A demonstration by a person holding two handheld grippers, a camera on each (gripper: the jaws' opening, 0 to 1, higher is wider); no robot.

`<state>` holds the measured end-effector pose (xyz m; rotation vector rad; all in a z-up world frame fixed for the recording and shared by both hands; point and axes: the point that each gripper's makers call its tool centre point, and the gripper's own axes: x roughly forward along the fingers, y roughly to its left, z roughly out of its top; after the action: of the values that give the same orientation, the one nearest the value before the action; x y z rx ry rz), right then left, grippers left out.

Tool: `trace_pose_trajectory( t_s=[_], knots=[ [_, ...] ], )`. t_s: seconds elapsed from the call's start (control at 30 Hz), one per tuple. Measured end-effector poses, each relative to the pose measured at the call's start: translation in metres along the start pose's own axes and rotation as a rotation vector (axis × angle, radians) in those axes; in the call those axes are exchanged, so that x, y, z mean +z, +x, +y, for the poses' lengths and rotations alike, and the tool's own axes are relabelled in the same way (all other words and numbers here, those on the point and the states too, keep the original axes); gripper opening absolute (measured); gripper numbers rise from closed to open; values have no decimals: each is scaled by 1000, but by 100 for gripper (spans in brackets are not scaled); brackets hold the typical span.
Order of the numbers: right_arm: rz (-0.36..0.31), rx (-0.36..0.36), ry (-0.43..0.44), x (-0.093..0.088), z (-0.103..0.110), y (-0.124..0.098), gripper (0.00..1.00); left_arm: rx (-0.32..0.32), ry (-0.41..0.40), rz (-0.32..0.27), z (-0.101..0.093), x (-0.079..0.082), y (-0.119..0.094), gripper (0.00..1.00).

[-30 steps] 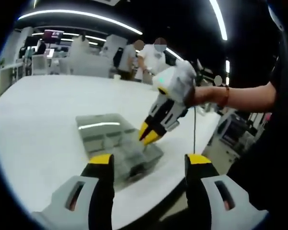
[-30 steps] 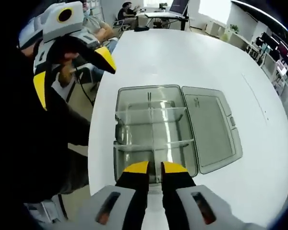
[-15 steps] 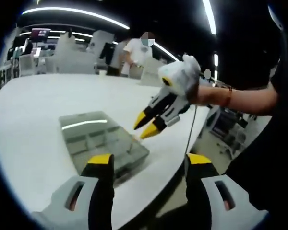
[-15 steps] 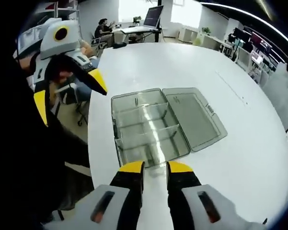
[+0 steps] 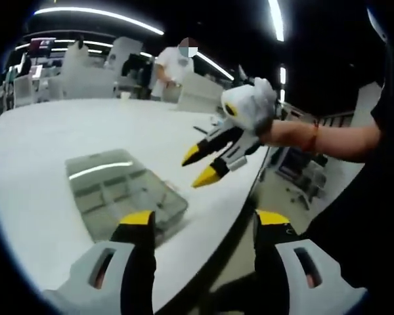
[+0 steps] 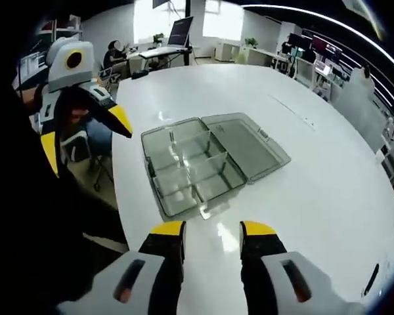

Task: Insert the divider into the dual guide fixture by aligning both edges with the guide slots and pushing it downward to the bottom, including one-sided entry, uneven engagement, binding, and posture correction.

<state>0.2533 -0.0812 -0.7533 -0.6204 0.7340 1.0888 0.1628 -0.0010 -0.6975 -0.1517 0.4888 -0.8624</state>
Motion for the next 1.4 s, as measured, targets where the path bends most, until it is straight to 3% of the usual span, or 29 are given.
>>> trace_pose_trajectory(
  t_s=[0.27, 0.57, 0.73, 0.83, 1.07, 1.17, 1.23, 1.4],
  knots=[
    [-5, -4, 67, -10, 1, 3, 33, 7, -4, -10, 7, 6, -1, 59],
    [2, -31, 125, -26, 0, 14, 41, 0, 49, 7, 9, 9, 5, 64],
    [3, -78, 174, -32, -6, 20, 44, 5, 55, -8, 13, 12, 6, 70],
    [44, -123, 176, -41, -10, 22, 44, 4, 66, -11, 15, 12, 6, 72],
    [18, -148, 247, -38, -9, 33, 45, 16, 67, -21, 25, 17, 5, 75],
    [30, -195, 293, -39, -14, 38, 46, 24, 42, -33, 29, 18, 3, 76],
    [3, -215, 331, -35, -18, 40, 46, 28, 40, -44, 30, 19, 2, 78],
    [3, -217, 364, -35, -20, 46, 48, 58, 38, -48, 36, 19, 1, 84]
  ],
)
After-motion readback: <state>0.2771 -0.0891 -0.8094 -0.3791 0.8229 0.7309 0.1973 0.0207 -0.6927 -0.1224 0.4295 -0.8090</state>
